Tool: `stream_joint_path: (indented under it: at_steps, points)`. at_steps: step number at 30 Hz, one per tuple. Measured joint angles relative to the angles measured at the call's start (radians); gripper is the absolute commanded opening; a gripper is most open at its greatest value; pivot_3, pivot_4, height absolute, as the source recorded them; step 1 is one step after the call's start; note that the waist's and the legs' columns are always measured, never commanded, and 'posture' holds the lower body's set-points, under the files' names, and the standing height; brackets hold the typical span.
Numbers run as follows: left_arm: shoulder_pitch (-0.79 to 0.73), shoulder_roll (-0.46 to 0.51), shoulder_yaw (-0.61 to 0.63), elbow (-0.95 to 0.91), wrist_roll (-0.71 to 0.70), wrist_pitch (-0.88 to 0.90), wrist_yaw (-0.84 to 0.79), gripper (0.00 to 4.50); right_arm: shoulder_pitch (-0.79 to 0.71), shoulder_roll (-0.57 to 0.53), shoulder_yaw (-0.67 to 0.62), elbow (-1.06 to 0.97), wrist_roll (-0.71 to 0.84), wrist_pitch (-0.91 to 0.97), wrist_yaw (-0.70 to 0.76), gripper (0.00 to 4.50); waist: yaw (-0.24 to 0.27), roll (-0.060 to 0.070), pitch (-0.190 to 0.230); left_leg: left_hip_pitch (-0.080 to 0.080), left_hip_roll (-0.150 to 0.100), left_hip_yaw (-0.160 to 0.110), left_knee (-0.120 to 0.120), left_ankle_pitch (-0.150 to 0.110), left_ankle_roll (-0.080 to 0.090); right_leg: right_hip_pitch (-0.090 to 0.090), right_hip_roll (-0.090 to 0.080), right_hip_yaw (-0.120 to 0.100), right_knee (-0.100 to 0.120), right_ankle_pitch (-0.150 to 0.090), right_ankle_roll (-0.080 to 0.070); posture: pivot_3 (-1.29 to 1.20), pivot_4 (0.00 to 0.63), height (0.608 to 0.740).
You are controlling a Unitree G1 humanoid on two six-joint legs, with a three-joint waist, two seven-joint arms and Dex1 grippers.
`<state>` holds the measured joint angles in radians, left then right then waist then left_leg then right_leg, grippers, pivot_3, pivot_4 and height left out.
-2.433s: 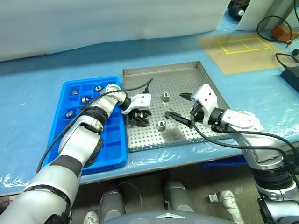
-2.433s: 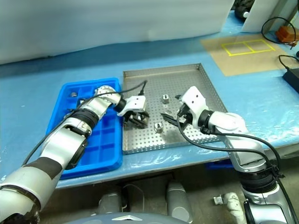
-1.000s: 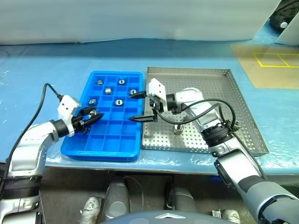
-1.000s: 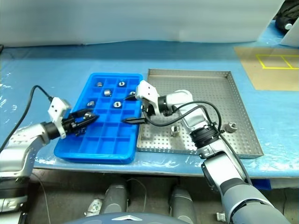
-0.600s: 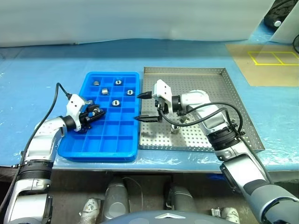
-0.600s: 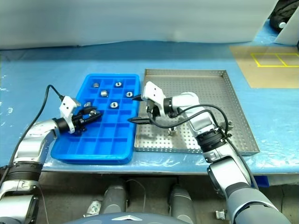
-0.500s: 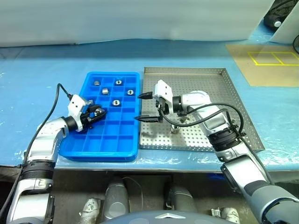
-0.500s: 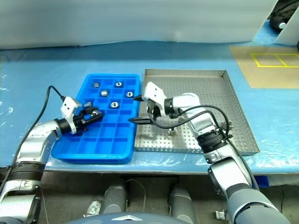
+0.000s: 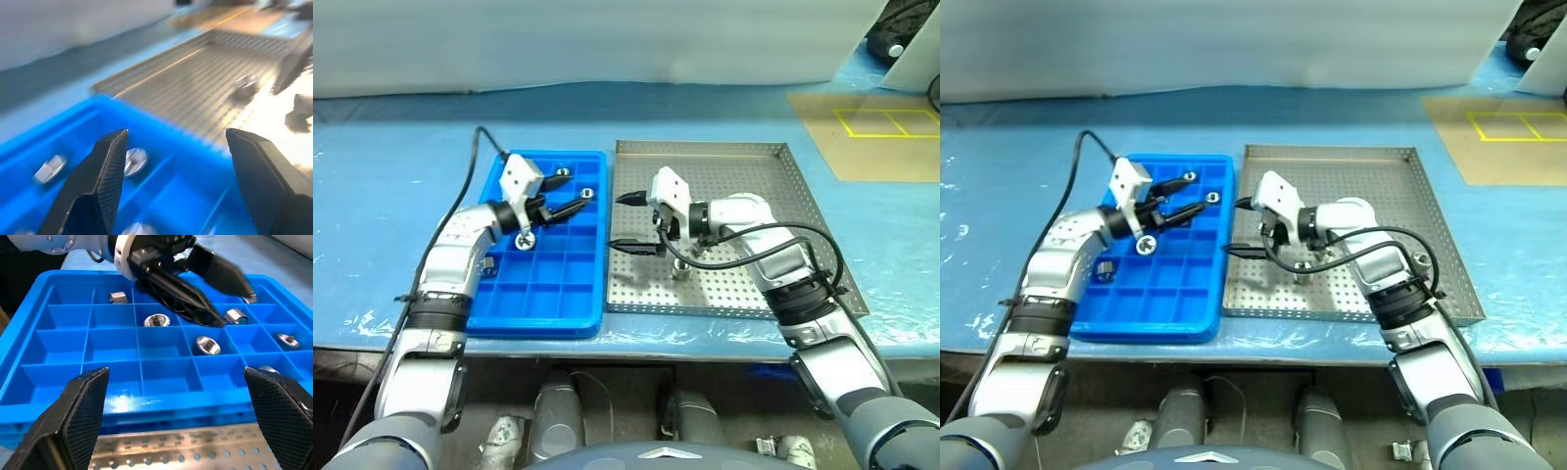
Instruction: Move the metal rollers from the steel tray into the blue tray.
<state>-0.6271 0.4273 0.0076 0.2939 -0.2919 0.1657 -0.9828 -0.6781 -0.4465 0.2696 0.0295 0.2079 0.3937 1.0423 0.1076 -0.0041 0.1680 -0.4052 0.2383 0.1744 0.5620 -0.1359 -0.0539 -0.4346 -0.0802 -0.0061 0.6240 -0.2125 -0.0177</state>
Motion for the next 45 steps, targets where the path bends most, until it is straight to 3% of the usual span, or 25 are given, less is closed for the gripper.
stream_joint_path:
  at_steps: [6,11,17,30,45]
  points:
    - [-0.172,-0.069,-0.106,0.250,0.047,-0.076,-0.147,3.36,0.107,-0.101,-0.094,-0.155,0.019,0.104,-0.048,4.50,-0.047,0.000,0.000,0.002,0.000,0.001,0.000,0.000,0.000,0.000,0.005,0.007,-0.001,0.001,0.001,-0.41,0.150,0.740]
    - [-0.312,-0.155,-0.182,0.532,0.138,-0.218,-0.249,3.36,0.280,-0.166,-0.188,-0.359,0.047,0.226,-0.138,4.50,-0.087,0.000,0.000,0.002,0.000,0.001,0.000,-0.001,0.001,0.001,0.006,0.008,-0.003,0.001,0.002,-0.55,0.150,0.740]
    - [-0.398,-0.257,-0.220,0.748,0.204,-0.316,-0.355,3.36,0.452,-0.232,-0.317,-0.568,0.104,0.357,-0.219,4.50,-0.126,0.000,0.000,0.003,-0.001,0.003,0.002,-0.005,0.009,0.004,0.006,0.010,-0.007,0.002,0.004,-0.67,0.150,0.740]
    - [-0.438,-0.299,-0.260,0.888,0.336,-0.423,-0.442,3.36,0.572,-0.245,-0.378,-0.716,0.150,0.465,-0.357,4.50,-0.198,0.000,0.000,0.003,-0.001,0.003,0.004,-0.008,0.014,0.009,0.005,0.009,-0.017,0.005,0.004,-0.71,0.150,0.740]
    - [-0.424,-0.298,-0.256,0.950,0.405,-0.431,-0.345,3.36,0.558,-0.260,-0.360,-0.710,0.149,0.456,-0.384,4.50,-0.203,0.000,0.000,0.003,-0.001,0.003,0.006,-0.009,0.016,0.011,0.004,0.009,-0.018,0.005,0.004,-0.69,0.150,0.740]
